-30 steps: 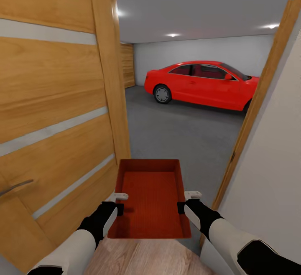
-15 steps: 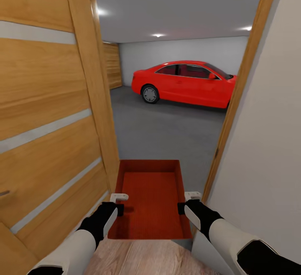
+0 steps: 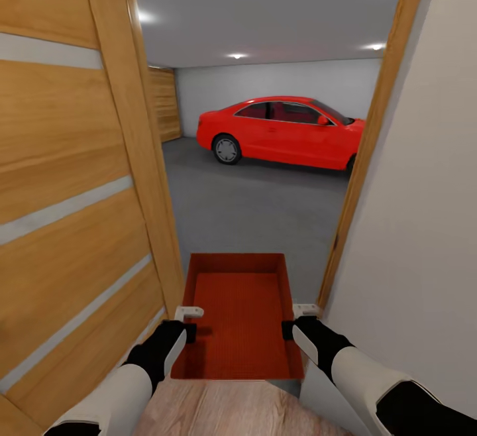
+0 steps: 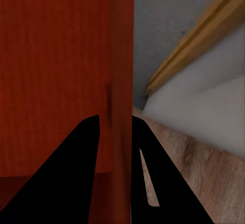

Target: Move the two storage containers from the living room to the garage. In the garage, place one container on the floor and stack the other container on top of it (either order is fine).

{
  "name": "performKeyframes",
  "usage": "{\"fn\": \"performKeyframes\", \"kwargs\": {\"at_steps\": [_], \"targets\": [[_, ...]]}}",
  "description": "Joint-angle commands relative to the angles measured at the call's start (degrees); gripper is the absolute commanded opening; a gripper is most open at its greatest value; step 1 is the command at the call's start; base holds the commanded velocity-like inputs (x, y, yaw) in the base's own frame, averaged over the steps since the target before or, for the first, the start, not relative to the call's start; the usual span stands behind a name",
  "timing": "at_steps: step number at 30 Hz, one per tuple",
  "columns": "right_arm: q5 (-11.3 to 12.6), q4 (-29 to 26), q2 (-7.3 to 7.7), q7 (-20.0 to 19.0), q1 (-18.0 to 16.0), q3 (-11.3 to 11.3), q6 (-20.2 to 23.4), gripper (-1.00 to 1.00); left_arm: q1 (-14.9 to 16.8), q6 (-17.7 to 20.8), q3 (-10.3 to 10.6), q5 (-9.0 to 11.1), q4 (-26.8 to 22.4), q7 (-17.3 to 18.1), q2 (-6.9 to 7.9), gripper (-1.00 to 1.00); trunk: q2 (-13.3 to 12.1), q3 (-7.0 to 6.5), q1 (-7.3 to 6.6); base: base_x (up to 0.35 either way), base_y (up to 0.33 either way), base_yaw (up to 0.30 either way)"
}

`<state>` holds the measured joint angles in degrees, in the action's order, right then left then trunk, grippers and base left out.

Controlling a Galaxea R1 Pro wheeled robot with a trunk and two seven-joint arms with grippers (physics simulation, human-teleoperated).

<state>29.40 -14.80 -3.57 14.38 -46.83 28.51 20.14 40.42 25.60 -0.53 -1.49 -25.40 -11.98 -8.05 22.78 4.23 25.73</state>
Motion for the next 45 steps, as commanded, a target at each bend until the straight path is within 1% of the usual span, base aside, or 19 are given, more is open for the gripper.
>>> {"fn": "performKeyframes", "kwargs": {"at_steps": [1, 15, 19, 33, 38, 45], "targets": [[1.2, -0.8, 0.06, 0.3, -0.1, 2.3, 0.1, -1.0, 0.0, 3.7, 0.9, -1.0, 2.3, -0.4, 0.49, -1.0, 0.1, 0.13, 0.05, 0.164, 0.264, -0.002], [1.2, -0.8, 0.06, 0.3, -0.1, 2.3, 0.1, -1.0, 0.0, 3.6, 1.0, -1.0, 2.3, -0.5, 0.49, -1.0, 0.1, 0.13, 0.05, 0.167, 0.252, -0.001], [1.2, -0.8, -0.03, 0.3, -0.1, 2.3, 0.1, -1.0, 0.0, 3.4, 1.0, -1.1, 2.3, -0.5, 0.49, -1.0, 0.1, 0.13, 0.05, 0.043, 0.044, -0.14], [1.2, -0.8, -0.03, 0.3, -0.1, 2.3, 0.1, -1.0, 0.0, 3.3, 1.0, -1.1, 2.3, -0.5, 0.49, -1.0, 0.1, 0.13, 0.05, 0.002, 0.002, -0.229], [1.2, -0.8, -0.03, 0.3, -0.1, 2.3, 0.1, -1.0, 0.0, 3.5, 0.9, -1.1, 2.3, -0.5, 0.49, -1.0, 0.1, 0.13, 0.05, 0.006, 0.072, -0.058], [1.2, -0.8, 0.02, 0.3, -0.1, 2.3, 0.1, -1.0, 0.0, 3.6, 0.9, -1.1, 2.3, -0.4, 0.49, -1.0, 0.1, 0.13, 0.05, 0.092, 0.268, -0.003]]}}
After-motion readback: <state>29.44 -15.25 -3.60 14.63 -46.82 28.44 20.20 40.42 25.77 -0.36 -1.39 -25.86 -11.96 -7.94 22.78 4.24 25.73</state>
